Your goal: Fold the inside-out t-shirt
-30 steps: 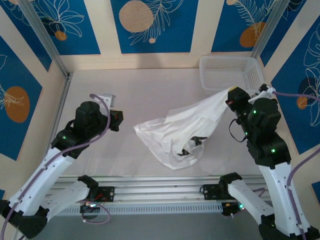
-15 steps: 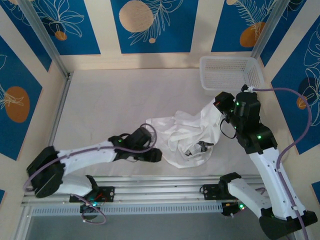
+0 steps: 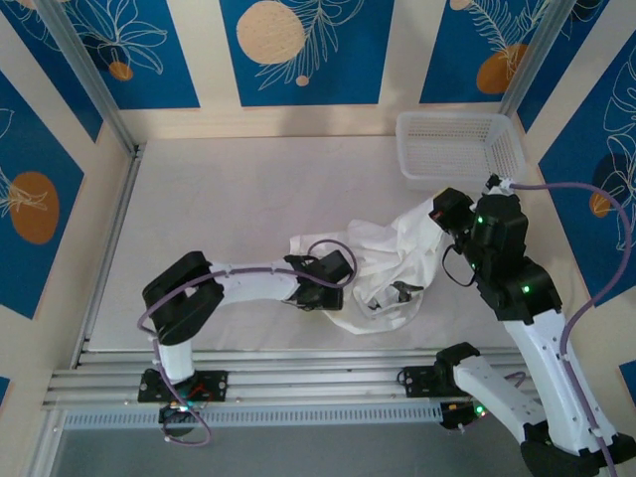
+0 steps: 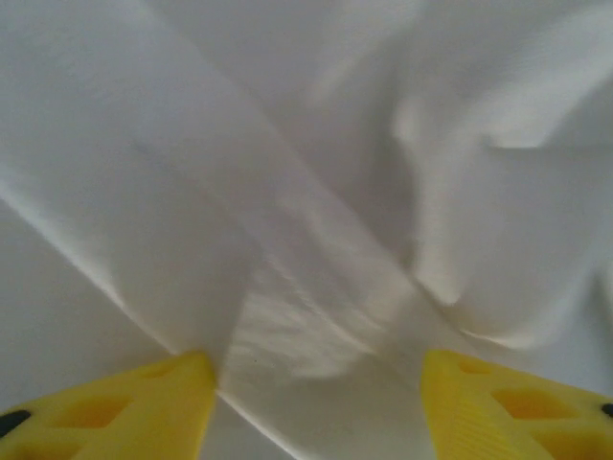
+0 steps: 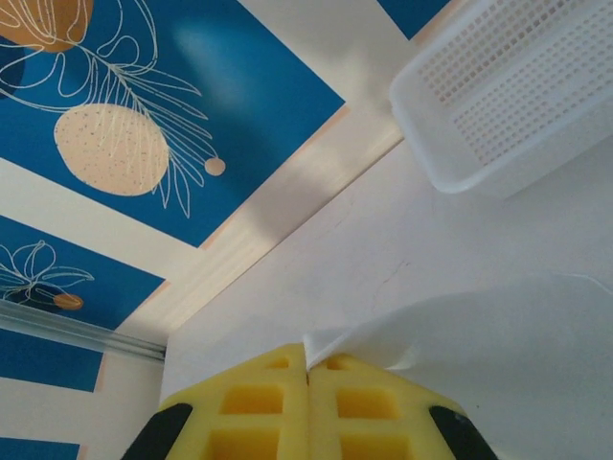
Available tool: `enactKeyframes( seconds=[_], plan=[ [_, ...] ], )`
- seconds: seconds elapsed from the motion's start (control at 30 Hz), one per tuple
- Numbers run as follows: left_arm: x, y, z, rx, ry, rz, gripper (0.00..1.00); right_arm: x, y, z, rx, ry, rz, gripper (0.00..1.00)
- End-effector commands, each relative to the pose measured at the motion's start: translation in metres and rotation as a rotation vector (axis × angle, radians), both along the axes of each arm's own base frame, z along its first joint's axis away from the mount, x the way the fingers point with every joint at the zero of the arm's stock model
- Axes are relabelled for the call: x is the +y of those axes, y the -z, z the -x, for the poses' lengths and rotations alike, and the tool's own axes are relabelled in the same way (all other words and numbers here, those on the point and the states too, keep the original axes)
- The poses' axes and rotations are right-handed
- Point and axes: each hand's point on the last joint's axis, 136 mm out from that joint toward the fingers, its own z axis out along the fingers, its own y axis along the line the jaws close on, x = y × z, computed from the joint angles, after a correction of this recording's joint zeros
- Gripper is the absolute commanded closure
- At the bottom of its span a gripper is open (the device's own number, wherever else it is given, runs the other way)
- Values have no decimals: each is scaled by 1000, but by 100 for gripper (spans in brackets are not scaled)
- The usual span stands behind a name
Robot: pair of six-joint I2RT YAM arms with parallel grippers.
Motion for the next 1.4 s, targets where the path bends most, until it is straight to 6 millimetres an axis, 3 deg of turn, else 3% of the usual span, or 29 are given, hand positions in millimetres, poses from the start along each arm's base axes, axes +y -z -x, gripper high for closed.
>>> enactKeyframes(
  seconds=[0.0, 0.13, 0.17, 0.4, 0.53, 0.63, 0.7, 0.87, 0.97, 1.03, 1.13, 1.17, 1.27, 1.33, 1.37],
  plan=[
    [21, 12, 0, 5, -47, -94, 59, -11, -10, 8, -37, 42, 18, 100],
    [35, 14, -3, 18, -64, -99, 97, -20, -6, 10, -16, 93, 11, 100],
    [41, 12, -6, 16, -71, -102, 100, -23, -6, 10, -7, 109, 12, 100],
    [102, -32, -35, -36, -156, -10, 100, -48, -25, 19, -29, 208, 1, 100],
    [155, -94, -54, -172, -220, 74, 100, -53, -54, 30, -98, 204, -28, 100],
    [191, -131, -52, -292, -264, 95, 100, -58, -64, 40, -128, 220, -55, 100],
    [201, -130, -45, -313, -267, 108, 100, -55, -44, 40, -71, 214, -76, 100],
    [212, -79, -30, -210, -279, 33, 100, -44, 51, 35, 141, 174, -54, 100],
    [218, -62, -29, -203, -308, 17, 100, -38, 103, 38, 273, 125, 5, 100],
    [216, -55, -27, -185, -309, 21, 100, -25, 123, 39, 312, 46, 4, 100],
    [215, -38, -18, -120, -325, 24, 98, -3, 134, 36, 277, -73, -34, 100],
    [217, -33, -14, -101, -338, 17, 94, 3, 137, 38, 271, -110, -51, 100],
    [232, -30, -6, -108, -374, -33, 65, 13, 169, 52, 351, -152, -110, 100],
    [230, -45, -11, -170, -345, -5, 51, 10, 196, 69, 441, -142, -106, 100],
    [222, -56, -16, -203, -305, 37, 49, 9, 206, 76, 470, -146, -98, 100]
  ],
)
